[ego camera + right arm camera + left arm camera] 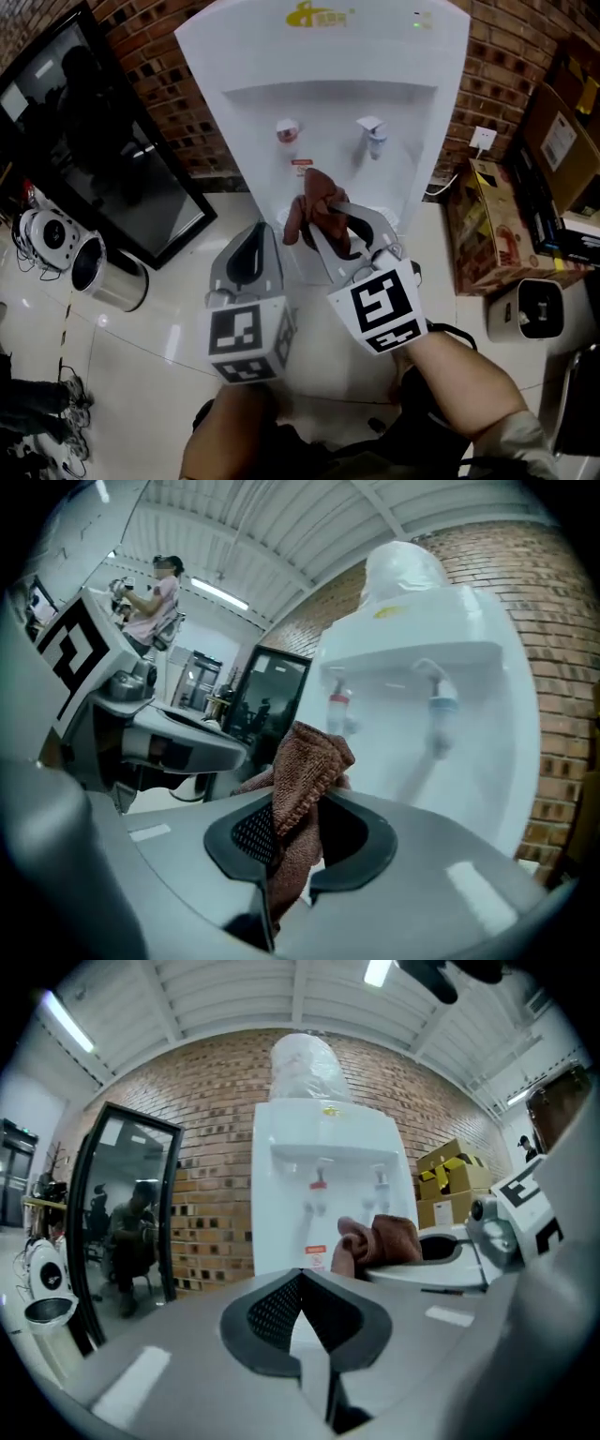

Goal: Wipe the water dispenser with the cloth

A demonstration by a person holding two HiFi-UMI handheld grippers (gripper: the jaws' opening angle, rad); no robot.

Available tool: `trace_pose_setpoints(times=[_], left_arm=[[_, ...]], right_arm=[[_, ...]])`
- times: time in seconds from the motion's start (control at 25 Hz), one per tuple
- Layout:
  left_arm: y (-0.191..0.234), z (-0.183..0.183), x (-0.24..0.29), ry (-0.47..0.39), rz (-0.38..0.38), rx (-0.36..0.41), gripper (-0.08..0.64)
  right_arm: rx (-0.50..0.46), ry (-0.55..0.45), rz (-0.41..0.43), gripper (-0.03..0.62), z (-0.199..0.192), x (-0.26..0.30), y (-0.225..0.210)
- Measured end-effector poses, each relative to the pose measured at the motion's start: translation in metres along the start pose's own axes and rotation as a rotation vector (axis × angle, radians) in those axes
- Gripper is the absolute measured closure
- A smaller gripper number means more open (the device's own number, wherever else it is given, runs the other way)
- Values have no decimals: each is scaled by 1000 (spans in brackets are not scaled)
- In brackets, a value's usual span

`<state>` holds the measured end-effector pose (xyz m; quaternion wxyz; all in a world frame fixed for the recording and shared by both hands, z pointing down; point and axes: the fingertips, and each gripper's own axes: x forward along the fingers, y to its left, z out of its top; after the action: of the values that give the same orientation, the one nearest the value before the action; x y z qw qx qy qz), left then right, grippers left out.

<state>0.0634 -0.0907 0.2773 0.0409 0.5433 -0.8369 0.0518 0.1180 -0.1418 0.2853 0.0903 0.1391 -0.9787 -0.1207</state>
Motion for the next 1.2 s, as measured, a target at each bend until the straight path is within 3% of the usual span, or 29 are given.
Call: trace_pose_setpoints(times=[0.2, 0.4, 0.56, 0.88, 1.2], left_arm=[[39, -10, -3, 34, 61, 23, 560], [72, -36, -6, 112, 109, 45, 560], [86, -46, -6, 146, 117, -9, 560], [67, -47, 6, 155, 61, 55, 560], [27, -53, 33, 160, 4, 91, 560]], right_arm=[[-39, 5, 125, 506, -2, 41, 53], [-44, 73, 150, 506, -28, 83, 70], [-36, 130, 124, 506, -47, 106, 66], [-30, 167, 75, 506, -54, 107, 53], [62, 245, -66, 506, -73, 77, -11]])
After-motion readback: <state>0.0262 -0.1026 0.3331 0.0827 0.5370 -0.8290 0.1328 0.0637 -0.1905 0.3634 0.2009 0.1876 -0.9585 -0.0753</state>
